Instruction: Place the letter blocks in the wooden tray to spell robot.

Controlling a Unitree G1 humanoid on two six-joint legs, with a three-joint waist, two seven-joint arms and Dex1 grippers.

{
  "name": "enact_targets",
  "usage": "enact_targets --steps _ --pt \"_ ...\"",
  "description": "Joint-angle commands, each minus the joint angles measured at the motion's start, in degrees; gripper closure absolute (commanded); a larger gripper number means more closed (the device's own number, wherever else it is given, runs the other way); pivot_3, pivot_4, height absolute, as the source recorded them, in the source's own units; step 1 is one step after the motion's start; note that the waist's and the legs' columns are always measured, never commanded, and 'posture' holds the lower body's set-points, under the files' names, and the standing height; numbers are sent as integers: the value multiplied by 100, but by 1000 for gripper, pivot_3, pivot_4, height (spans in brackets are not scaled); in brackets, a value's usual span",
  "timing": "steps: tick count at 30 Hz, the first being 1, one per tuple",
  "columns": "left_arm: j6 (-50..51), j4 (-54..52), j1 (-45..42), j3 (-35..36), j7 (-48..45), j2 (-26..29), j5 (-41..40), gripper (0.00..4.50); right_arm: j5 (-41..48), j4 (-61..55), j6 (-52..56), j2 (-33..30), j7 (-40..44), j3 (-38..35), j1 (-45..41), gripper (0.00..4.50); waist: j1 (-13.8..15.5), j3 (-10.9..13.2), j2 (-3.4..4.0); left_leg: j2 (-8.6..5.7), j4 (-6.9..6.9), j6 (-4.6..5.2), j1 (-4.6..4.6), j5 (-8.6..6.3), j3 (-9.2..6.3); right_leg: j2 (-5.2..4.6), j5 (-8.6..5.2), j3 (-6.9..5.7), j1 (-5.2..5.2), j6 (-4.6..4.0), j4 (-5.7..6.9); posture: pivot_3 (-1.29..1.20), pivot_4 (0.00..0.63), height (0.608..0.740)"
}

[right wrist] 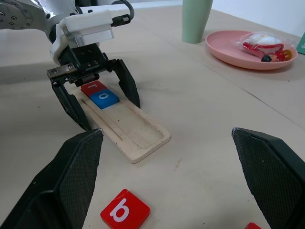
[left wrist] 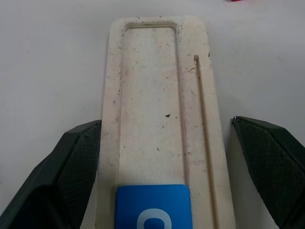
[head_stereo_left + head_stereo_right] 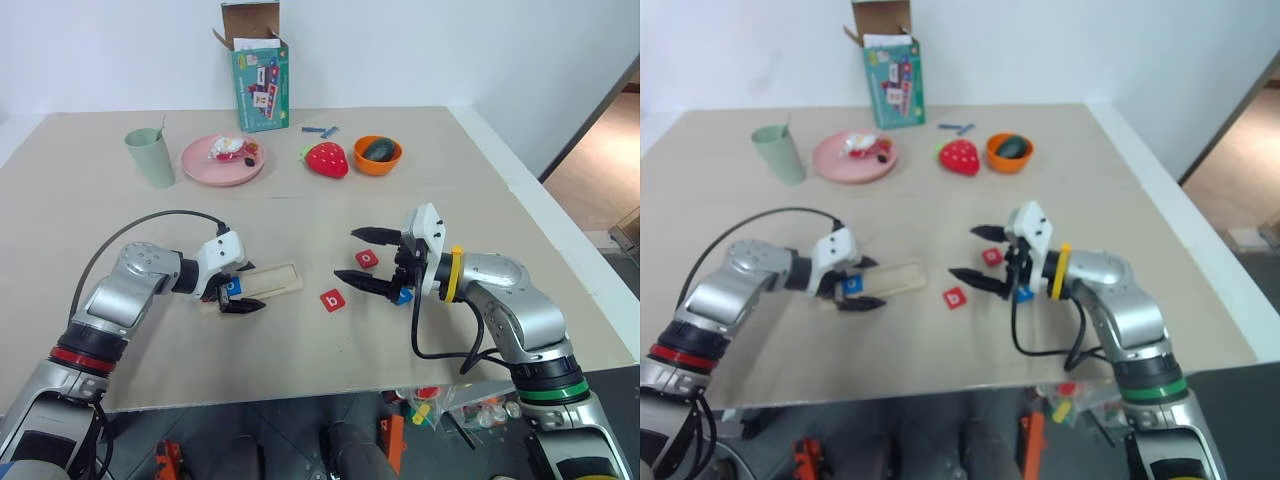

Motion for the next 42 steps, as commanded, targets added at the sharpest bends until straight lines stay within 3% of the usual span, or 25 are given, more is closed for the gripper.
enact_targets --steps 1,6,19,30,42 --pt "37 344 -59 -38 276 -48 273 0 -34 -63 -117 34 7 -24 -189 15 0 -1 2 0 2 0 4 0 -2 0 0 -2 5 0 0 0 150 740" --pt "138 486 -70 -5 262 -33 259 1300 -80 -7 -132 73 -3 -20 -236 0 -2 -1 2 1 11 6 20 15 -6 3 0 -8 22 26 1 0 150 740" --pt "-534 524 -430 -276 -284 -99 351 1300 -148 176 -195 107 18 -63 -312 0 -4 -1 4 10 10 64 29 55 -5 27 47 -7 21 2 7 0 150 740" --pt "-1499 1331 -1077 -756 -891 -487 745 1300 -181 239 -231 67 30 -72 -334 0 0 -1 4 -4 8 72 -3 48 -4 6 33 -4 6 19 -4 0 150 740" --pt "-1466 1354 -1218 -894 -867 -1173 944 1300 -200 142 -222 54 -39 -104 -221 0 17 -1 5 -14 8 72 -3 48 -6 -5 28 -4 9 27 -3 0 150 740"
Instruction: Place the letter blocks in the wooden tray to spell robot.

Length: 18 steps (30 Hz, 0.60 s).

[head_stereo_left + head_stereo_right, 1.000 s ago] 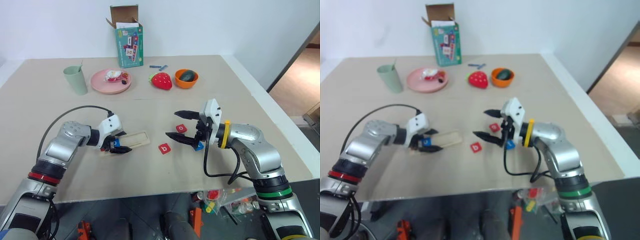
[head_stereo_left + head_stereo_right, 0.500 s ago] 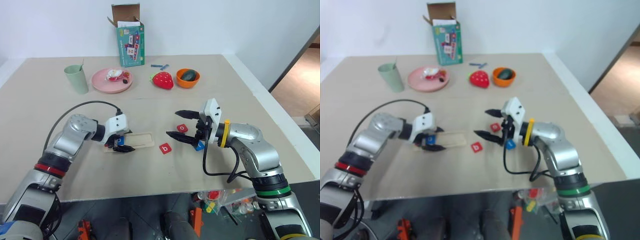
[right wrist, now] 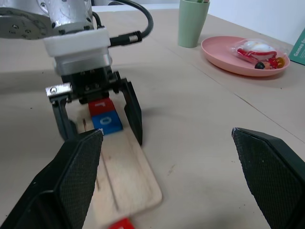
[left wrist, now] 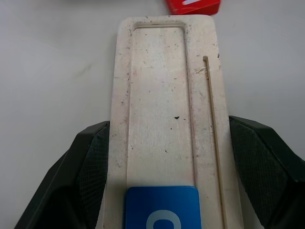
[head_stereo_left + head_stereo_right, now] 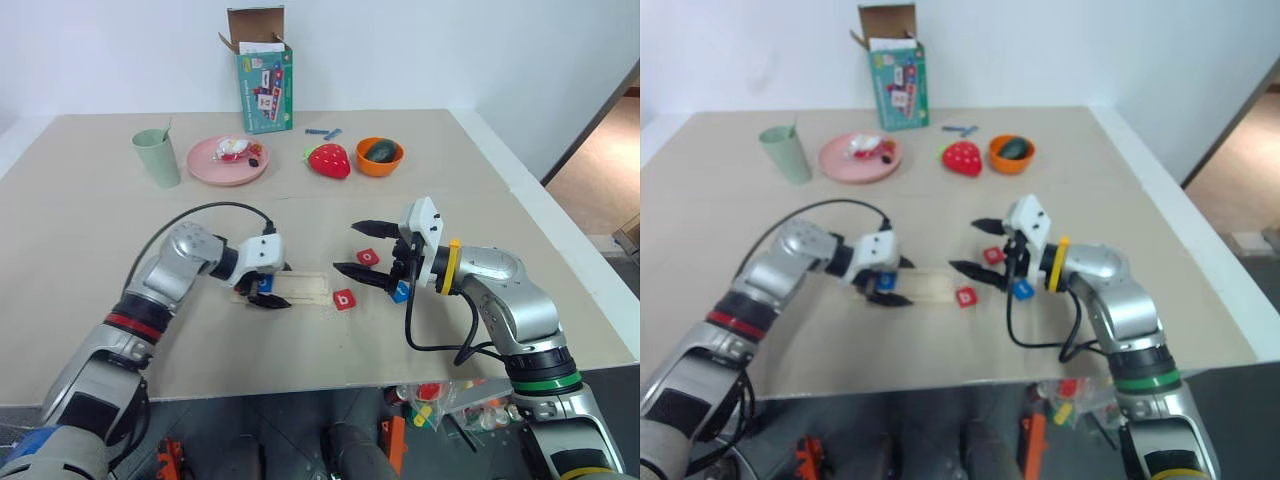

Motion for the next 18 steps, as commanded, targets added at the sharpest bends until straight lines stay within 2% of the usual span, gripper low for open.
enact_targets --steps 1,14,15,16,18 --pt "24 -49 -36 -151 31 -160 110 1300 9 -184 -76 -46 -26 -118 -13 0 2 0 0 -1 0 0 0 0 -1 -1 0 0 0 0 0 0 150 740" --pt "315 -242 -69 -40 -77 -145 95 1300 3 -170 -117 -77 -27 -128 45 0 16 0 0 -26 2 -1 -1 0 -11 -33 -5 -9 8 15 0 0 150 740" --pt "376 -288 -60 -32 -85 -135 79 293 -1 -157 -126 -83 -20 -126 44 0 16 0 0 -26 2 0 -2 0 -11 -33 -5 -10 8 15 0 0 150 740" --pt "415 -334 -44 -24 -88 -122 67 74 -5 -144 -137 -88 -15 -126 43 0 14 0 0 -26 2 0 -3 0 -13 -33 -5 -11 8 16 0 0 150 740" --pt "521 -451 14 49 -33 -92 17 12 -10 -129 -148 -94 -7 -121 45 0 3 1 1 -27 2 0 -4 0 -14 -33 -6 -12 7 17 0 0 150 740"
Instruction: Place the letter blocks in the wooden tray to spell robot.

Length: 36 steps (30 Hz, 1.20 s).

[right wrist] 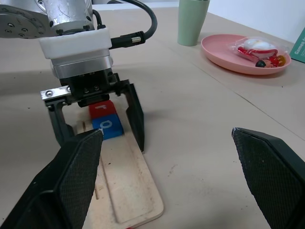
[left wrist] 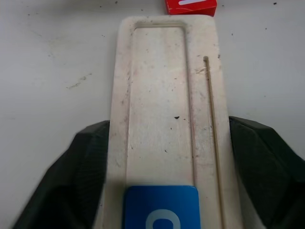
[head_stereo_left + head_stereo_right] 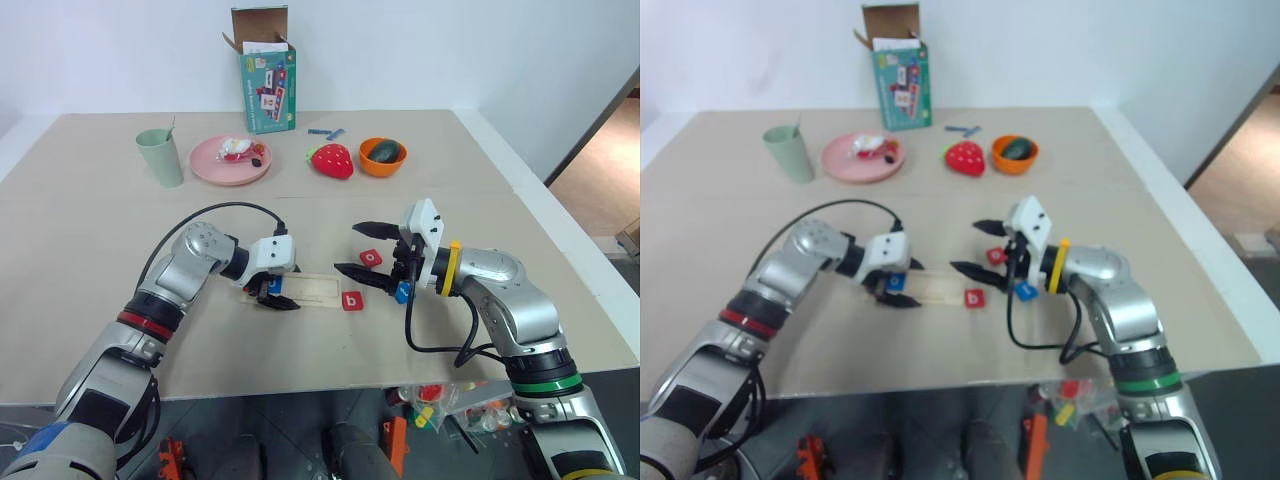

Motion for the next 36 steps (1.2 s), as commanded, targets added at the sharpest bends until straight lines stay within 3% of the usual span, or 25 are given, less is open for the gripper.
enact_targets --steps 1,9,15,19,23,25,36 --pt "180 -330 79 67 -15 54 -97 12 -10 -122 -120 -72 25 -119 3 0 -15 1 1 1 0 0 0 0 0 1 0 0 -1 0 0 0 150 740" --pt "939 -1129 252 559 -70 537 -589 12 -78 -20 -177 -221 211 -69 -34 0 -31 7 8 16 -1 0 -2 0 0 15 1 -1 -7 -3 1 0 150 740" --pt "1745 -2103 709 1590 82 1029 -1554 12 -254 285 -428 -576 737 42 -135 0 -35 22 30 25 -2 0 -1 0 -3 27 -1 -5 -10 -9 2 0 150 740" --pt "1932 -3326 1854 2388 256 1158 -2347 12 -456 545 -698 -770 1255 289 -176 0 -75 26 38 29 -9 0 3 0 5 26 -1 4 -12 -11 1 0 150 740" --pt "1856 -4593 3640 2856 778 995 -2759 12 -664 849 -1035 -726 1622 607 -222 0 -89 29 41 38 -18 0 4 -1 1 15 -7 4 -16 -19 2 0 150 740" --pt "1800 -4878 4099 2964 1148 862 -2807 12 -701 952 -1084 -662 1706 696 -258 0 -83 31 42 36 -21 0 5 -1 -3 7 -8 3 -16 -20 2 0 150 740" --pt "2055 -5755 4867 2770 2473 603 -3064 12 -1128 1692 -1598 -265 1793 996 -496 0 -38 49 38 25 -10 -21 32 17 7 4 8 -9 12 -14 2 0 150 740"
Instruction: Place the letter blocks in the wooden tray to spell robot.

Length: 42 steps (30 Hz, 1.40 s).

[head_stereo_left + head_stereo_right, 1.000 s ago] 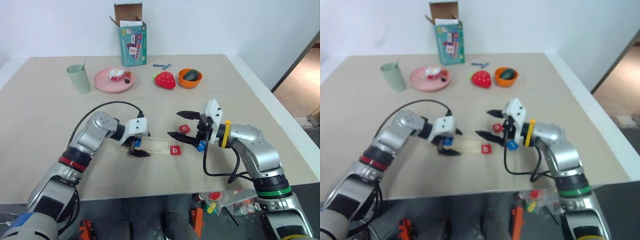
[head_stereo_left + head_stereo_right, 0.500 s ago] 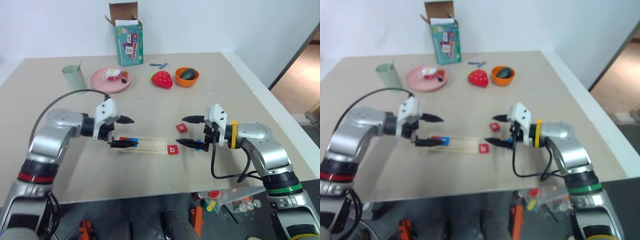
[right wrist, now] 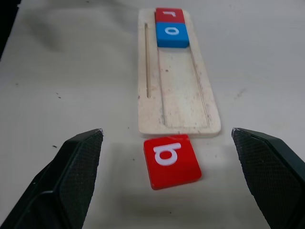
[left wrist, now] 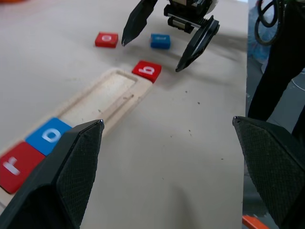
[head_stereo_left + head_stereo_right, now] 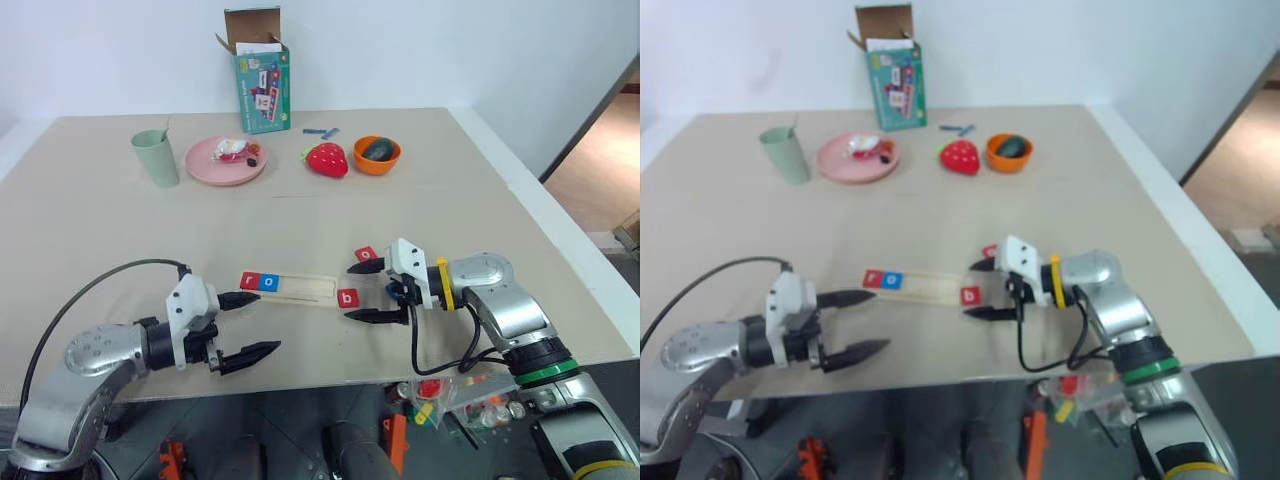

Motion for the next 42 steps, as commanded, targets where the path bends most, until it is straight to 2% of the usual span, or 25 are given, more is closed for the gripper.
enact_targets --steps 1,9,12,19,26,31,36,42 --pt "11 -318 0 -31 324 -44 -96 12 -164 204 -301 72 67 57 -219 0 1 0 0 0 0 0 0 0 0 4 0 -1 -1 -2 0 0 150 740" --pt "-71 -465 103 -183 643 -22 -145 12 -361 754 -571 212 162 138 -418 0 0 0 1 3 -10 0 0 0 -4 12 -2 0 -5 -11 0 0 150 740" --pt "-94 -483 133 -208 714 -28 -130 0 -443 880 -689 245 195 171 -415 811 1 0 1 3 -10 0 -1 0 -5 12 -2 0 -5 -12 0 0 150 740" --pt "-168 -558 198 -368 892 -52 -87 0 -512 966 -777 330 235 171 -395 3224 1 0 1 2 -10 0 1 0 -4 12 -1 1 -3 -12 0 0 150 740" --pt "-175 -599 312 -341 1141 -153 -156 0 -394 701 -554 245 219 22 -390 3286 1 0 1 4 -10 0 2 0 -5 14 -1 0 -3 -14 0 0 150 740" --pt "-325 -499 721 -67 1421 -314 -113 0 233 -72 736 414 52 -273 -805 3286 -27 5 8 6 -11 0 -1 0 1 12 0 6 -10 -14 0 0 150 740" --pt "-517 -314 886 97 1605 -387 -48 0 116 -363 1351 972 -385 100 -1026 3286 -36 4 6 16 -11 0 1 0 -18 32 2 -9 -6 -25 1 0 150 740" --pt "-522 -197 799 245 1788 -463 -154 0 -385 26 1132 1388 -759 555 -1132 3286 -25 5 9 18 -12 0 -10 0 -17 32 1 -12 -13 -30 0 0 150 740"
